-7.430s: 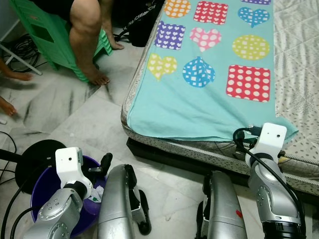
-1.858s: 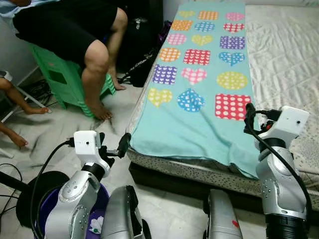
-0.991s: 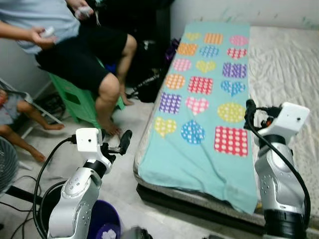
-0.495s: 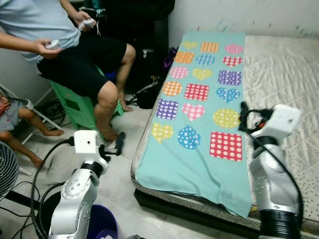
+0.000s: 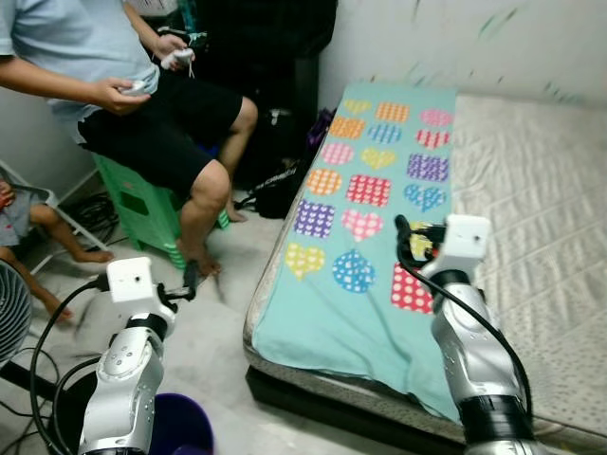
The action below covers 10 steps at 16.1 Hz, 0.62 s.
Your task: Clean up the room
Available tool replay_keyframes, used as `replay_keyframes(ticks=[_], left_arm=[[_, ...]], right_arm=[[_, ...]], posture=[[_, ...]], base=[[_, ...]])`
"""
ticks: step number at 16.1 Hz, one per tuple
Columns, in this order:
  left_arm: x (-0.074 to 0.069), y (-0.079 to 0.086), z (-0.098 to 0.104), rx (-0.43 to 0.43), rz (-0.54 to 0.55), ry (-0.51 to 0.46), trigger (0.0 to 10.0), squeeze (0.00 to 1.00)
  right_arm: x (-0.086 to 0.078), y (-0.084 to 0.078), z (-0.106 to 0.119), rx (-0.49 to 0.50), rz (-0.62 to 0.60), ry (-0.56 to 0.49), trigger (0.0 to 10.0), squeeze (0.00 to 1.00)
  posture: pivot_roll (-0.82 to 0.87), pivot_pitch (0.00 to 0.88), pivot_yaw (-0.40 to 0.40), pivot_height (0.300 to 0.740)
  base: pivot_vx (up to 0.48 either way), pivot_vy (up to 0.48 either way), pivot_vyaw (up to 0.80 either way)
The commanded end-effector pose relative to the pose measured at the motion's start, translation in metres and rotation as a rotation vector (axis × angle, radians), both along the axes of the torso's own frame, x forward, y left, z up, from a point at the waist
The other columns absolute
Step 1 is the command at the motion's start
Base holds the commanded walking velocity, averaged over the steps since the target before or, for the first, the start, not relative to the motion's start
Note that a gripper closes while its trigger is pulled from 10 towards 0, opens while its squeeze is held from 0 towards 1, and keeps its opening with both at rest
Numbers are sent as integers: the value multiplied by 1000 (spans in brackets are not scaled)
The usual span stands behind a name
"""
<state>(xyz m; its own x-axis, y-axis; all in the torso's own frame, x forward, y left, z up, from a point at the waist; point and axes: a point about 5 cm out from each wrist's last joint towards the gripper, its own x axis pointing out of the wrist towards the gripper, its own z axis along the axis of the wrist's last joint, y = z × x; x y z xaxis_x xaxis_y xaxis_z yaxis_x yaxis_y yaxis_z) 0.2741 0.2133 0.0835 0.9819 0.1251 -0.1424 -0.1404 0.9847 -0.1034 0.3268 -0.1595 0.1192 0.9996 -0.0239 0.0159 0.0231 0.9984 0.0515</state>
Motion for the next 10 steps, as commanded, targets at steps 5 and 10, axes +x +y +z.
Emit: replay_keyframes(ticks=[5, 10], left_arm=[[-5, 9, -12, -12, 86, 2, 10000, 0], [-5, 12, -13, -29, 92, 5, 10000, 0]], right_arm=[[13, 29, -6, -14, 114, 2, 10000, 0], [11, 34, -9, -13, 136, -9, 10000, 0]], posture=[[-59, 0, -18, 740], [-68, 0, -13, 740]], base=[[0, 0, 0], [0, 0, 0]])
